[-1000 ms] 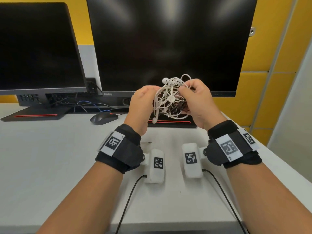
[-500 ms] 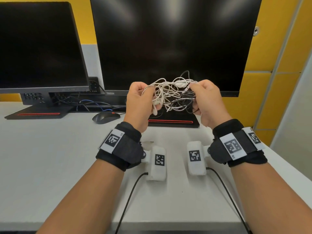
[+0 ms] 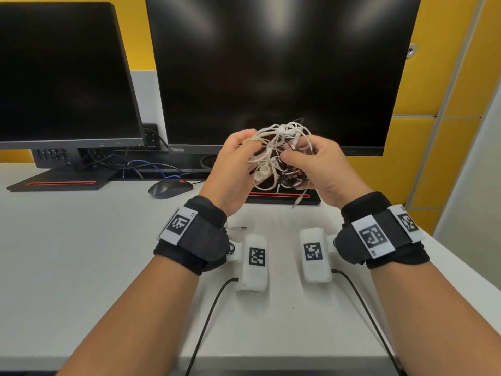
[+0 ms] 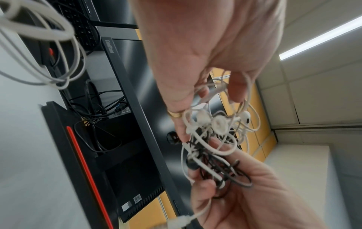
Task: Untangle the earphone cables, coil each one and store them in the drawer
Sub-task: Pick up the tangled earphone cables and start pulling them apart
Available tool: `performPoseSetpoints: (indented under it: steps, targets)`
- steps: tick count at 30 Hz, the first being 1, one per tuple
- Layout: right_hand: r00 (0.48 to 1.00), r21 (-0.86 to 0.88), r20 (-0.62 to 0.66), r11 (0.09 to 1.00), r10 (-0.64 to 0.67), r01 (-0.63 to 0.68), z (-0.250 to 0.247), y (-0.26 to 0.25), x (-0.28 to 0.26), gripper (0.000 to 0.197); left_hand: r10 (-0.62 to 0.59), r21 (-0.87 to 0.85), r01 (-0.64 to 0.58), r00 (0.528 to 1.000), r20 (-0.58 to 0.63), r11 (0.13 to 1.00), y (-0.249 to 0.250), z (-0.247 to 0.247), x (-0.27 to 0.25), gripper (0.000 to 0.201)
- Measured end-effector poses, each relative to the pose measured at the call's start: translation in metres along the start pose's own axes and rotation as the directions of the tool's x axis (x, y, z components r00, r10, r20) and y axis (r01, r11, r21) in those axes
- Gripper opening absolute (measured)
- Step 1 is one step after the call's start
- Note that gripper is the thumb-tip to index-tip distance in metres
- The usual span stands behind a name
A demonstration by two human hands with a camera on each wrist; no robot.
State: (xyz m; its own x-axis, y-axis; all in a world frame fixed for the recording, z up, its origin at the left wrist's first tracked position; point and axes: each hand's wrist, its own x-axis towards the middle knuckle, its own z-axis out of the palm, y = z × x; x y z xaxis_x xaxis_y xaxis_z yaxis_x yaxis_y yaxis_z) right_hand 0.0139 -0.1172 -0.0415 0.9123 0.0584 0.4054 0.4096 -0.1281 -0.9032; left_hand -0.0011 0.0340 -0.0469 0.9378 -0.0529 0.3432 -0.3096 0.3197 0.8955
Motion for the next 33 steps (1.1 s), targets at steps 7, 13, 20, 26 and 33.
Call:
performPoseSetpoints:
  steps: [7, 13, 20, 26, 33]
  targets:
    - [0.989, 0.188, -0.145, 0.982, 0.038, -0.011, -0.005, -0.002, 0.007, 0.015, 0.060, -0.028, -0.061, 0.997, -0.050, 0.998, 0.004, -0.002, 0.000, 0.028]
    - [0.997, 0.173, 0.021, 0.982, -0.077, 0.072, -0.002, -0.002, 0.003, 0.028, -0.020, 0.202, -0.005, 0.992, 0.122, 0.979, -0.004, 0.001, -0.004, 0.028]
    - [0.988, 0.047, -0.008, 0.987, -0.152, 0.152, -0.001, 0.006, 0.007, 0.058, 0.131, 0.177, -0.112, 0.987, -0.095, 0.978, -0.002, -0.009, 0.003, 0.007]
    - [0.993, 0.174, -0.004, 0.978, -0.114, 0.113, -0.009, 0.002, 0.006, 0.065, 0.064, 0.116, -0.057, 0.997, -0.054, 0.992, 0.006, -0.005, -0.003, 0.020]
    - [0.977, 0.448, 0.175, 0.894, -0.123, 0.032, -0.009, -0.004, 0.005, 0.056, 0.025, 0.151, -0.013, 0.997, -0.074, 0.988, 0.007, -0.005, 0.001, 0.010]
